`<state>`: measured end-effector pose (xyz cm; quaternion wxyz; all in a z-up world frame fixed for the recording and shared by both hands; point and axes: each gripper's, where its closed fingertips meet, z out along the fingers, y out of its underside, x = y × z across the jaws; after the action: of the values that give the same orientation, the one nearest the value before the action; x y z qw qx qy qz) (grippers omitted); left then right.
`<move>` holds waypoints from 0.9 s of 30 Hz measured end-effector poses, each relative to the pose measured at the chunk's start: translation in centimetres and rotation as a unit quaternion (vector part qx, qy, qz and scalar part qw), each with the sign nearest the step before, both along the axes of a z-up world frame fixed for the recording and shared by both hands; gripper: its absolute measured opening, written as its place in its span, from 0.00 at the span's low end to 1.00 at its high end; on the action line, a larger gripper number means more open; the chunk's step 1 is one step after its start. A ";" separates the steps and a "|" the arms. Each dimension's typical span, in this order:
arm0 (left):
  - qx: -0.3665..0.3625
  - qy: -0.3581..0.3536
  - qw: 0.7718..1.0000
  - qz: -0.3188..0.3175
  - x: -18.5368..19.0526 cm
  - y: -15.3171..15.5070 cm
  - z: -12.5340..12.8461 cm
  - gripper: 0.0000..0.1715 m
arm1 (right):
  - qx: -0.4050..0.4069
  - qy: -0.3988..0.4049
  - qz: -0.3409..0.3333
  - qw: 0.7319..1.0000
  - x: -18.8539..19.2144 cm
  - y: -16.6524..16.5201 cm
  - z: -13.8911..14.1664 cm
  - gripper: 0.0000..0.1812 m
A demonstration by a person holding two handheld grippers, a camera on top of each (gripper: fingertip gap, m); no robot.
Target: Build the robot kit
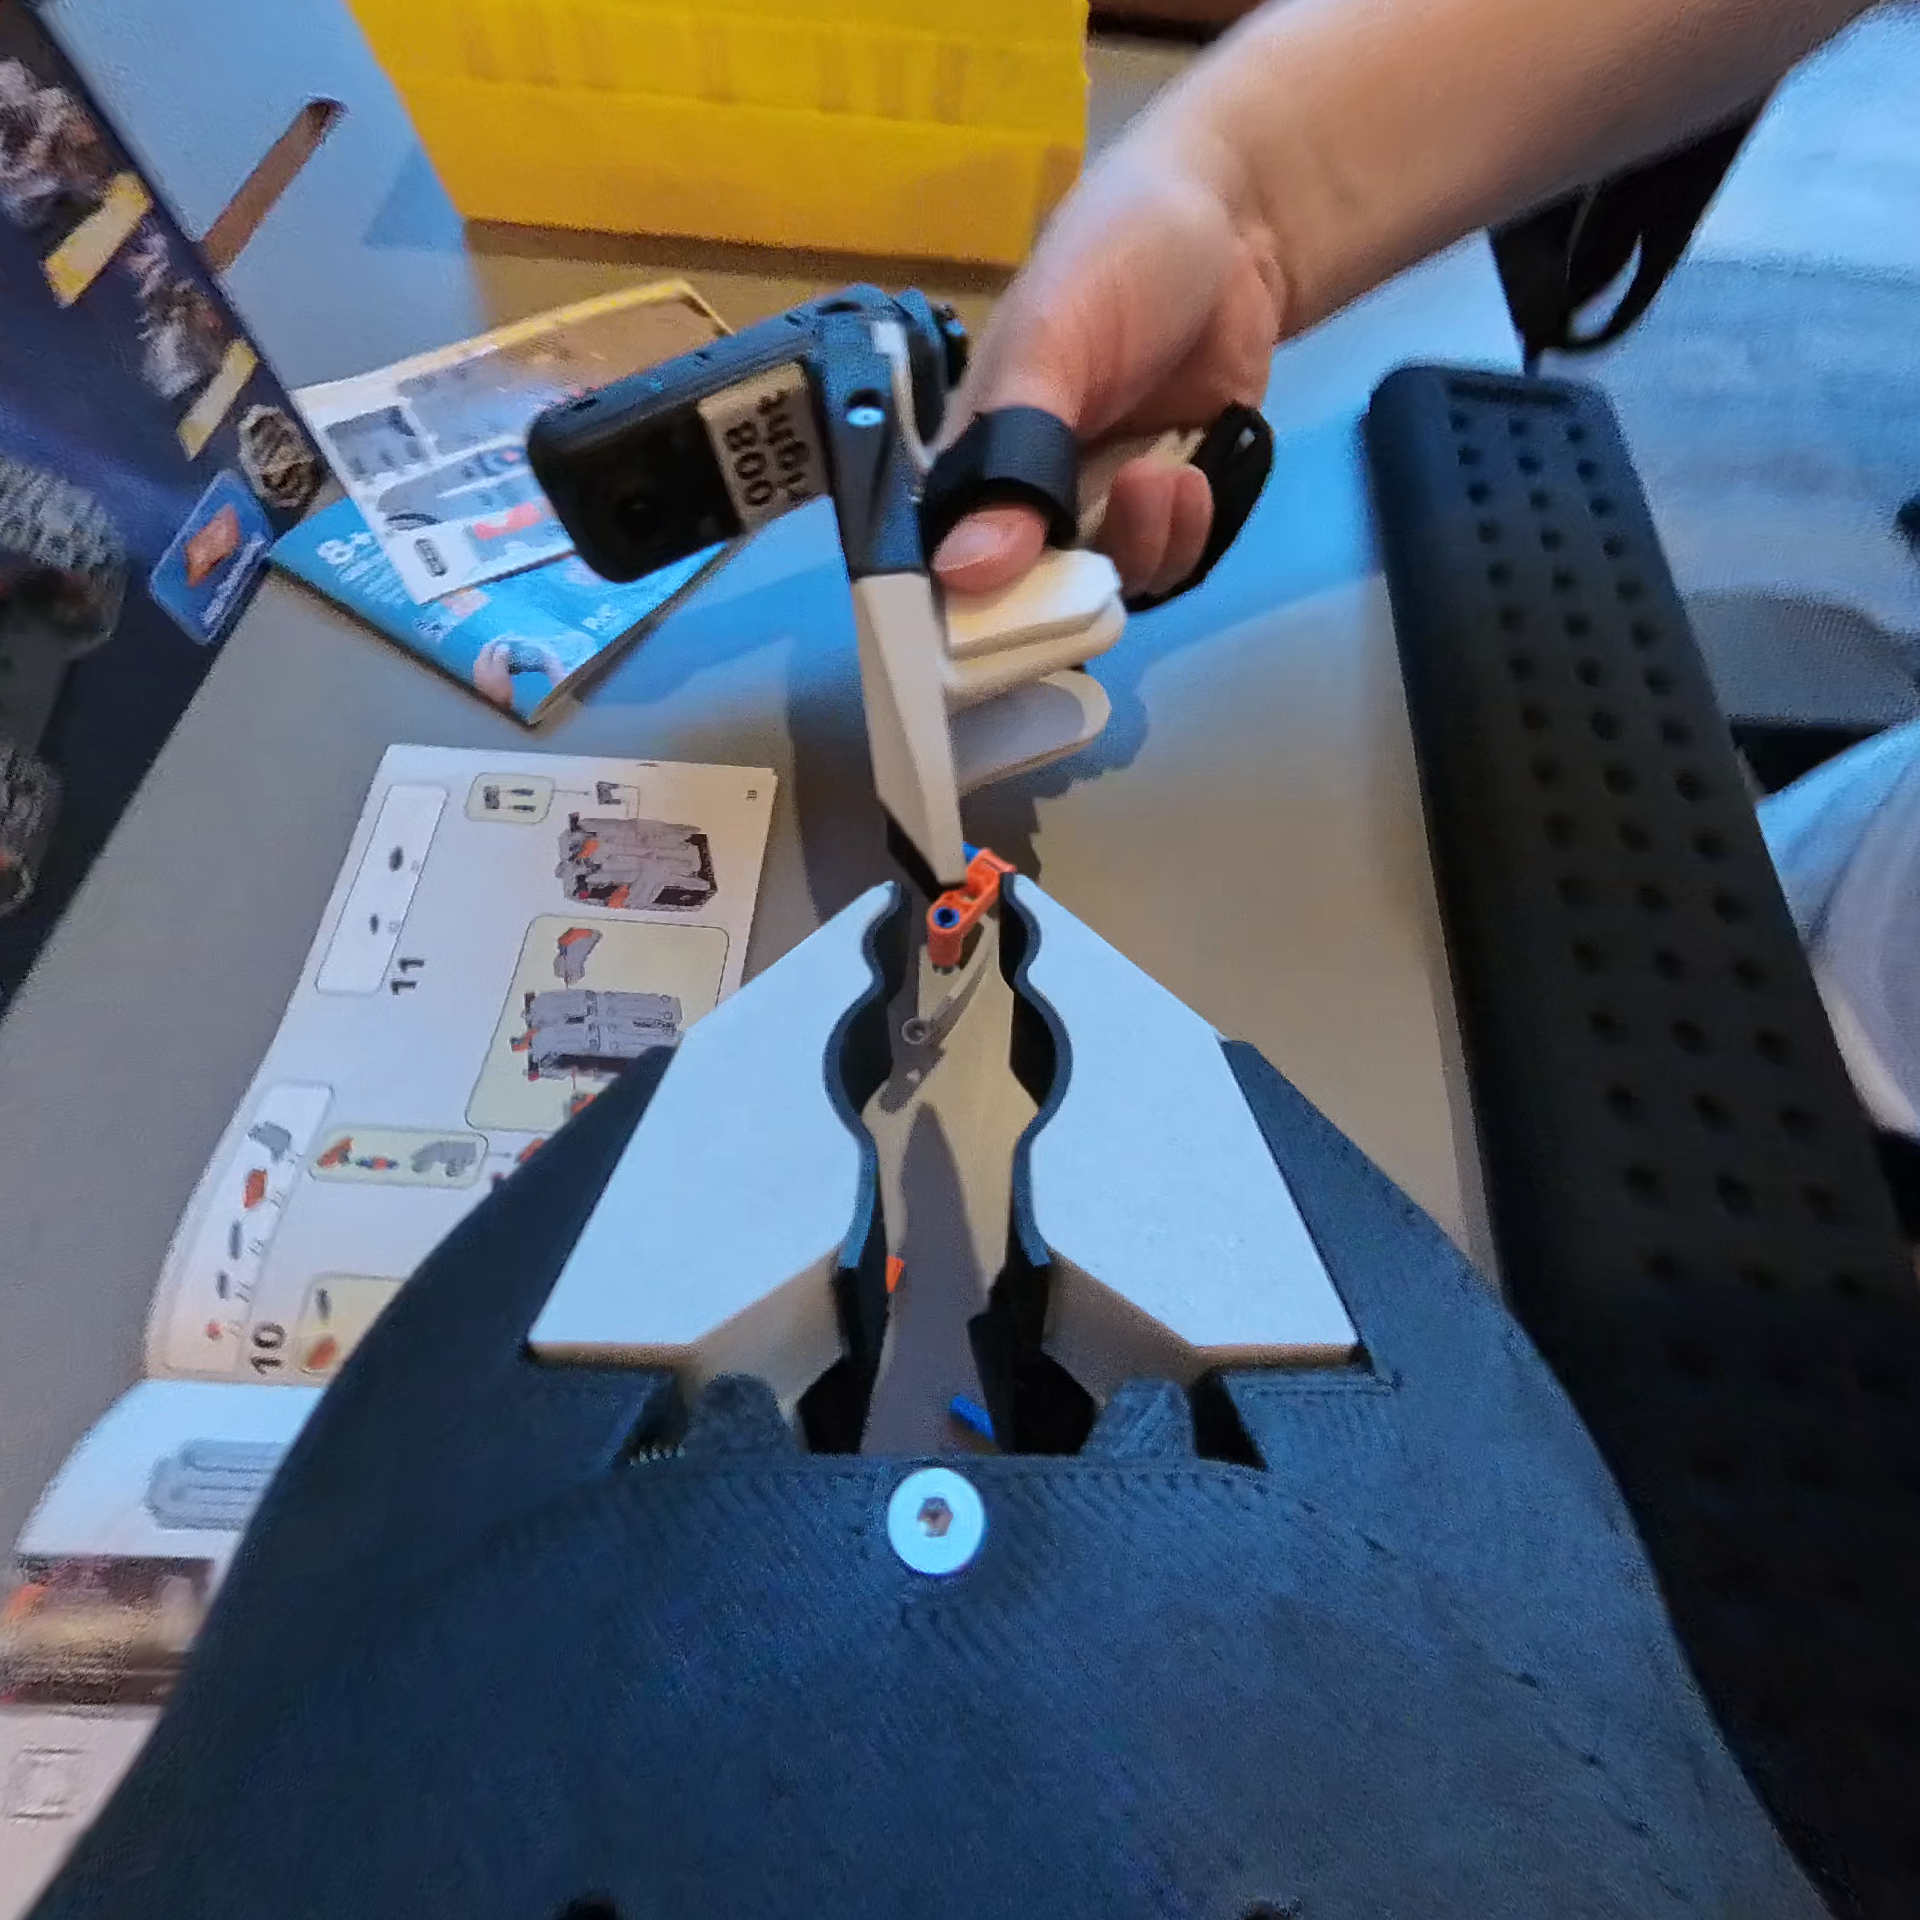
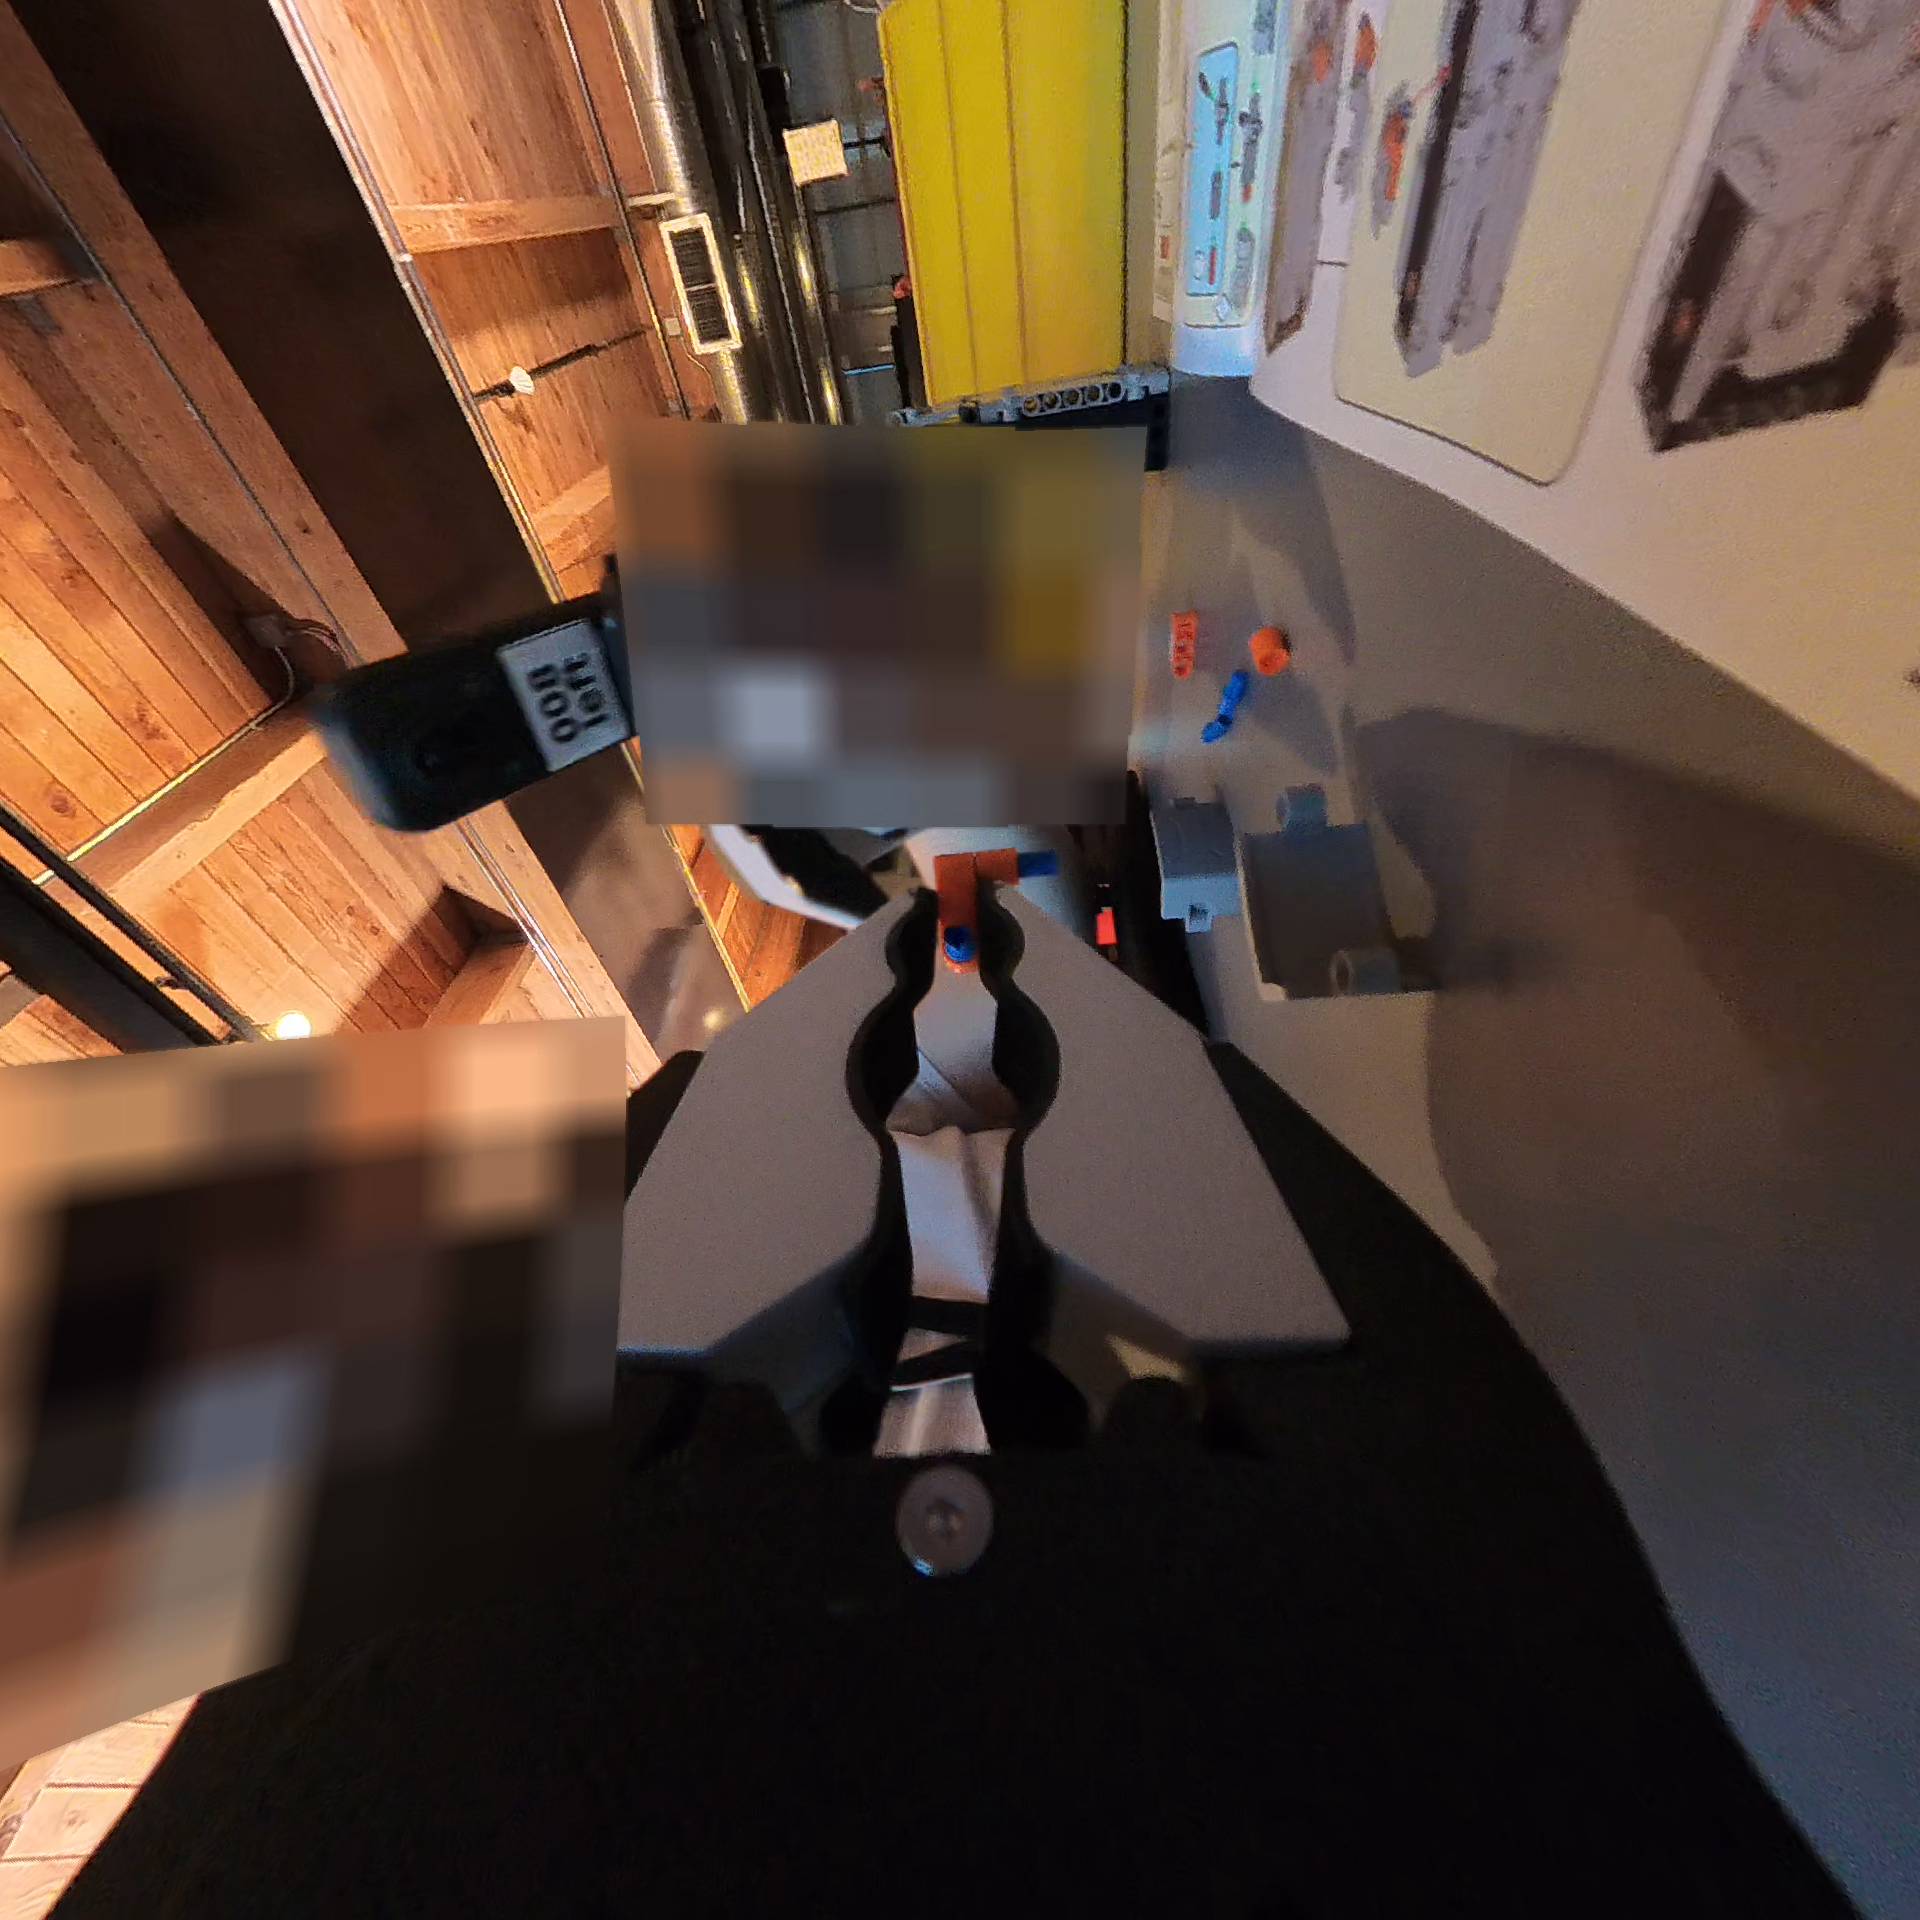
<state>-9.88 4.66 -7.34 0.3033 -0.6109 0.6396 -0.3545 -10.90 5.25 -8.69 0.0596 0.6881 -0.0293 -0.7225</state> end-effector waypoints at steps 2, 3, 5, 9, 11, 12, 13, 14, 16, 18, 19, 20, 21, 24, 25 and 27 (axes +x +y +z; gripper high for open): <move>0.039 0.057 0.997 -0.039 0.1 -0.4 -0.3 0.08 | 0.000 -0.008 -0.001 1.000 0.1 0.1 -0.4 0.03; 0.062 0.086 0.993 -0.057 0.0 -0.4 -0.6 0.08 | 0.000 -0.010 -0.001 1.000 0.1 0.2 -0.5 0.03; 0.107 0.136 0.982 -0.082 -0.2 0.3 -1.3 0.08 | -0.003 -0.013 0.002 1.000 0.1 0.3 -0.7 0.03; 0.138 0.176 0.965 -0.134 -0.4 0.6 -2.1 0.05 | -0.005 -0.018 0.004 1.000 0.0 0.1 -1.0 0.03; 0.139 0.181 0.962 -0.151 -0.4 0.3 -2.4 0.07 | -0.002 -0.025 0.006 1.000 0.1 -0.1 -1.2 0.03; 0.143 0.185 0.959 -0.160 -0.4 0.2 -2.5 0.08 | -0.002 -0.025 0.007 1.000 0.1 -0.2 -1.3 0.03; 0.156 0.192 0.955 -0.163 -0.6 0.4 -2.6 0.09 | -0.002 -0.022 0.006 1.000 0.1 -0.3 -1.2 0.03; 0.167 0.201 0.951 -0.168 -0.8 0.5 -2.6 0.10 | -0.004 -0.020 0.004 1.000 0.1 -0.3 -1.2 0.03; 0.192 0.215 0.942 -0.173 -1.1 0.9 -2.7 0.12 | 0.002 -0.024 0.006 1.000 0.2 -0.3 -1.3 0.03; 0.225 0.239 0.927 -0.181 -1.6 1.3 -3.0 0.13 | 0.013 -0.033 0.014 0.999 0.2 -0.5 -1.4 0.03; 0.243 0.253 0.918 -0.184 -1.8 1.6 -3.1 0.14 | 0.019 -0.037 0.016 0.999 0.1 -0.4 -1.4 0.03; 0.256 0.263 0.911 -0.189 -2.0 1.7 -3.3 0.14 | 0.024 -0.038 0.018 0.999 0.1 -0.4 -1.3 0.03; 0.270 0.272 0.903 -0.191 -2.2 1.9 -3.4 0.14 | 0.027 -0.038 0.021 0.999 0.0 -0.4 -1.1 0.03; 0.314 0.289 0.884 -0.190 -2.5 2.8 -3.4 0.14 | 0.039 -0.044 0.023 0.998 -0.1 -0.3 -1.0 0.03; 0.327 0.289 0.880 -0.188 -2.5 3.1 -3.3 0.14 | 0.041 -0.047 0.023 0.998 -0.1 -0.4 -1.0 0.03; 0.338 0.288 0.877 -0.184 -2.4 3.2 -3.0 0.14 | 0.043 -0.047 0.020 0.998 -0.1 -0.3 -0.9 0.03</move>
<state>-12.33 7.91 -10.36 0.2234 -0.4178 0.8803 0.0253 -11.01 4.90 -9.63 0.0435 0.7238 0.0128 -0.6886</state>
